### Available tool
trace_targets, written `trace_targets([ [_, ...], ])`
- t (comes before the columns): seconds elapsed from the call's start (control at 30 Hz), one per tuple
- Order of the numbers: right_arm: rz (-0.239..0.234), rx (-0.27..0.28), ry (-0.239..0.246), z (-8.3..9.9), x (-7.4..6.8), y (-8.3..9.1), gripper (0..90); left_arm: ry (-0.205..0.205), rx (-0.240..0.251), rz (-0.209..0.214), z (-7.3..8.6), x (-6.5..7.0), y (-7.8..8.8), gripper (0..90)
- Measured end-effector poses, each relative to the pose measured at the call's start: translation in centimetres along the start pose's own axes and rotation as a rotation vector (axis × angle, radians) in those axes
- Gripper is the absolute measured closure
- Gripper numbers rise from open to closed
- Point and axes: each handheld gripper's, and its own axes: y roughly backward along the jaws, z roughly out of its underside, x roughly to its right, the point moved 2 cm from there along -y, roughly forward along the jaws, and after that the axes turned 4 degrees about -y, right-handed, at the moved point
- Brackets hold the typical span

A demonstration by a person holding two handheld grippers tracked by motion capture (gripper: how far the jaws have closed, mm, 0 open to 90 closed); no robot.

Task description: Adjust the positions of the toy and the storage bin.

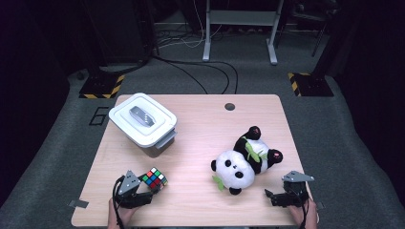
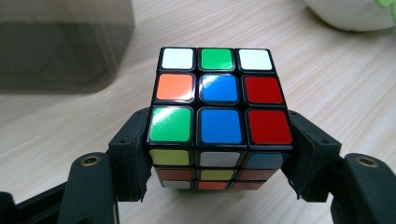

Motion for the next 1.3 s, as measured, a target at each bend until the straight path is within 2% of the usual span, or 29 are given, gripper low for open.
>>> trace_targets([
  [0.07,0.001,0.0,-0.001,0.0,0.0,0.0,0.1,0.003,0.0,-0.018,0.3,-0.5,0.3,34.1],
  [0.3,0.002,0.0,-0.003,0.0,0.0,0.0,0.1,0.062,-0.001,-0.093,0.6,-2.1,1.1,34.1],
  [0.43,0.001,0.0,-0.002,0.0,0.0,0.0,0.1,0.128,0.017,-0.137,0.8,-3.7,1.6,34.1],
  [0.53,0.001,0.0,-0.001,0.0,0.0,0.0,0.1,0.17,0.005,-0.19,0.9,-5.4,2.1,34.1],
  [0.7,0.002,0.0,-0.002,0.0,0.0,0.0,0.1,0.191,-0.011,-0.258,0.9,-7.2,2.2,34.1],
  [0.87,0.001,0.0,-0.001,0.0,0.0,0.0,0.1,0.225,-0.042,-0.292,1.1,-9.0,1.9,34.1],
  [1.3,0.002,0.001,-0.003,0.0,0.0,0.0,0.1,0.296,-0.056,-0.378,0.7,-12.6,1.4,34.1],
])
